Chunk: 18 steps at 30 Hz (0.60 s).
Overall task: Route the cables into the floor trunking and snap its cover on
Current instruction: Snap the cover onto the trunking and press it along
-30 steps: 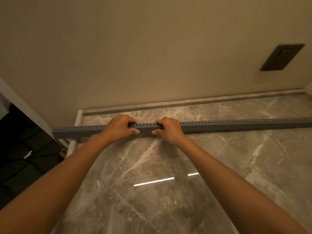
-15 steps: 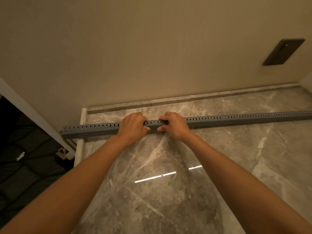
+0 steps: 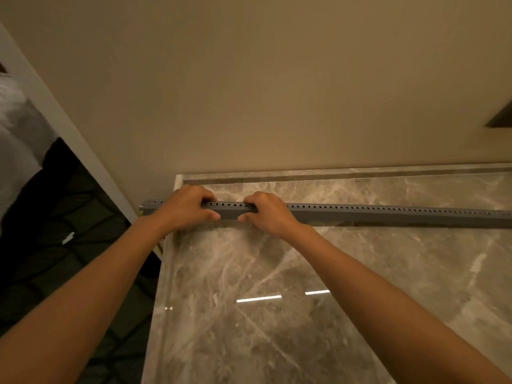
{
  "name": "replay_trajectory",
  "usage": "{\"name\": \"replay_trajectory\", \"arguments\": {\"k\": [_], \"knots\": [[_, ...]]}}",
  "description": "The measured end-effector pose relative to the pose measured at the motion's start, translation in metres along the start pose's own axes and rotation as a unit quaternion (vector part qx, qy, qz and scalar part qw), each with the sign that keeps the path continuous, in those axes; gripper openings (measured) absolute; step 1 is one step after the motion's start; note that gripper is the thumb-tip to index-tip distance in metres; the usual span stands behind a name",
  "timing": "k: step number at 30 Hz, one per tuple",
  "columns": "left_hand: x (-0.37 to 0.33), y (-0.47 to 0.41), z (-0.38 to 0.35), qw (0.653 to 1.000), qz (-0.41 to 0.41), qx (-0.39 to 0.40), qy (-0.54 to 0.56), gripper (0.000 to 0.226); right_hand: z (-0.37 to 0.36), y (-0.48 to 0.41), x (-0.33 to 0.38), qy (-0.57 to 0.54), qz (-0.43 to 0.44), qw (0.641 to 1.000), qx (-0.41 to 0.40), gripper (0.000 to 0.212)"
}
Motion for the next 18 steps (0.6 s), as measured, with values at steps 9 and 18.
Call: {"name": "replay_trajectory", "arguments": {"k": [9,18], "knots": [[-0.005,0.002,0.002,0.997,-0.011,-0.062,-0.036,0.030,-0.001,-0.005,0.005,0.006,0.001,0.999,-0.043,0.027],[0.029,0.009,0.004,0.997,-0.001,-0.047,0.057,0.035,-0.006,-0.012,0.013,0.001,-0.015,1.000,-0.012,0.027]]}}
Point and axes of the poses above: each hand's wrist, its own y-axis away from the middle knuckle, its own z-axis out of the back of the hand, x = y × z, the point moved 7 cm from there along -y, towards the middle knuckle, and after that the axes turned 10 degrees about -y, right-handed, at the moved point
